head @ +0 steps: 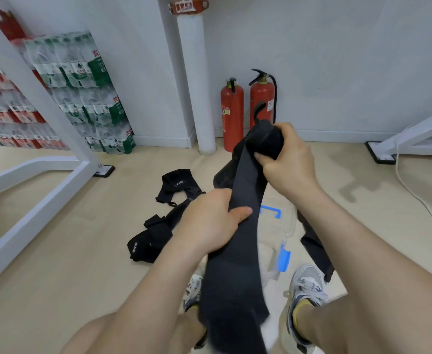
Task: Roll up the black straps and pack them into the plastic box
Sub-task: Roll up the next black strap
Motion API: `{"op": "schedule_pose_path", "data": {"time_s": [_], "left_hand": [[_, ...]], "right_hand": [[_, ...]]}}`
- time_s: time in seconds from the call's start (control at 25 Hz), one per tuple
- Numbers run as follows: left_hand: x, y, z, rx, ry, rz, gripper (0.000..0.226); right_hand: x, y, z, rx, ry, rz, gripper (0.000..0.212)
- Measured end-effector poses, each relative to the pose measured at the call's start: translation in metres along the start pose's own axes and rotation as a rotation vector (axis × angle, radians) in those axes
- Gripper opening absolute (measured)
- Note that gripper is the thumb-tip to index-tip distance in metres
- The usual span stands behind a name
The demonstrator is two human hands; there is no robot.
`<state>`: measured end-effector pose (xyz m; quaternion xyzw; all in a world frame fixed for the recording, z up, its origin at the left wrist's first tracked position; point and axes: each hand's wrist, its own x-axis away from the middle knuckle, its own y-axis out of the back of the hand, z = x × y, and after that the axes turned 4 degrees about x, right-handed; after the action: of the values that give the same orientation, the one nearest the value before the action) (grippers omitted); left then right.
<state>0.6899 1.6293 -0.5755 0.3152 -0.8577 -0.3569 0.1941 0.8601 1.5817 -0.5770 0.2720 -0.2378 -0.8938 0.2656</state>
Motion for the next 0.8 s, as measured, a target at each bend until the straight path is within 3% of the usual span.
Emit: {"op": "schedule_pose_path", "data": {"time_s": [0.08,0.2,0.28,0.48,0.64,0.8], "left_hand": [[-0.006,0.012,0.018,0.011,0.038,-0.014,0.017],[-0.007,0.025,0.033,0.427,0.053,0.048,0.009],[-0.008,0.022,0.031,0.619,0.029,0.062,0.010],[-0.020,0.009,0.032,0.548,-0.005,-0.126,0.021],[-0.031,0.013,0.046,0.592,0.066,0.028,0.062],[-0.034,0.011,0.049,0.540,0.074,0.105,0.042]], "right_hand": [[-0.003,0.009,0.002,-0.111,-0.011,0.098,0.041],[-0.003,0.021,0.006,-0.313,-0.032,0.227,0.039],[-0.001,0.021,0.007,-0.327,-0.004,0.275,0.040],[-0.004,0.025,0.005,-0.306,0.060,0.255,0.042],[0.000,0.031,0.006,-0.309,0.112,0.264,0.044],[0.002,0.032,0.009,-0.350,0.112,0.289,0.043]]}}
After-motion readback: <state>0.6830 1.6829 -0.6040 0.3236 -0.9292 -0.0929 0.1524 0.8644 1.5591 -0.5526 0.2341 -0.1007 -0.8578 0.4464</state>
